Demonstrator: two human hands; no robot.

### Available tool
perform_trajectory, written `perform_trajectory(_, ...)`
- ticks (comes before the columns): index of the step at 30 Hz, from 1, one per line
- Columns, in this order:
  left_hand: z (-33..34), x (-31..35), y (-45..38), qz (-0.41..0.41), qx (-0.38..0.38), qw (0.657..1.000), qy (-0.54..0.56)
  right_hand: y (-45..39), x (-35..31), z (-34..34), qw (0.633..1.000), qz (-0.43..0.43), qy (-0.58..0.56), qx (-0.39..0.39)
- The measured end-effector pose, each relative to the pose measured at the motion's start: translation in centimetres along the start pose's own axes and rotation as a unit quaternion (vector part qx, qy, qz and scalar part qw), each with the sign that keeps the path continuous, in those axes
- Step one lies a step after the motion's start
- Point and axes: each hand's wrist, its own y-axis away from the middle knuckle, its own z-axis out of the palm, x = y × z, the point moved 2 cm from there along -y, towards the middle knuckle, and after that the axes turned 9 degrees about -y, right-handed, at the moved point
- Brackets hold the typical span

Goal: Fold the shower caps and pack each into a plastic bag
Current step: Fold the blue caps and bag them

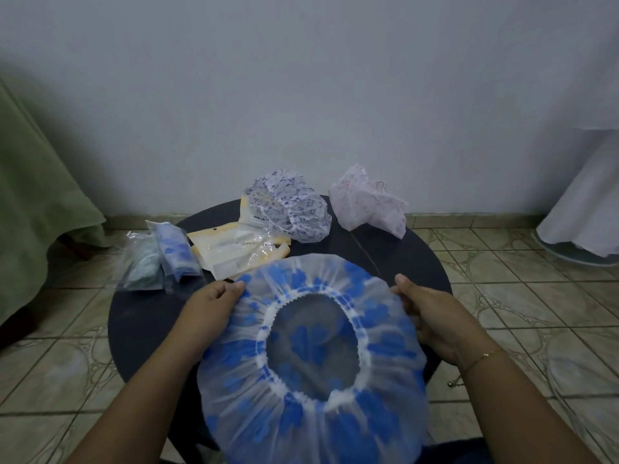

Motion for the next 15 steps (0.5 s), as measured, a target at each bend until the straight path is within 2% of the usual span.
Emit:
perform_trajectory(4,-0.5,-0.4,-0.3,-0.019,0.028,0.998,-0.057,0.6,-0.4,-0.9,0.998,0.034,0.049,-0.022)
perform_trajectory(8,-0.5,-0.3,0.2,-0.037,-0.075,0.996,0.011,0.7,-0.3,-1.0,0.997,0.015,0.079,-0.010)
perform_trajectory(13,-1.5,0.5,1.5,0.032,-0.205,0.975,-0.082,0.4,0.1,-1.0,0.996,-0.030,0.078,0.003)
perform_trajectory(15,-1.5,0.7,1.9,0.031,-0.224,0.973,-0.047,0.3,0.0,-0.9,0.996,-0.037,0.077,-0.002)
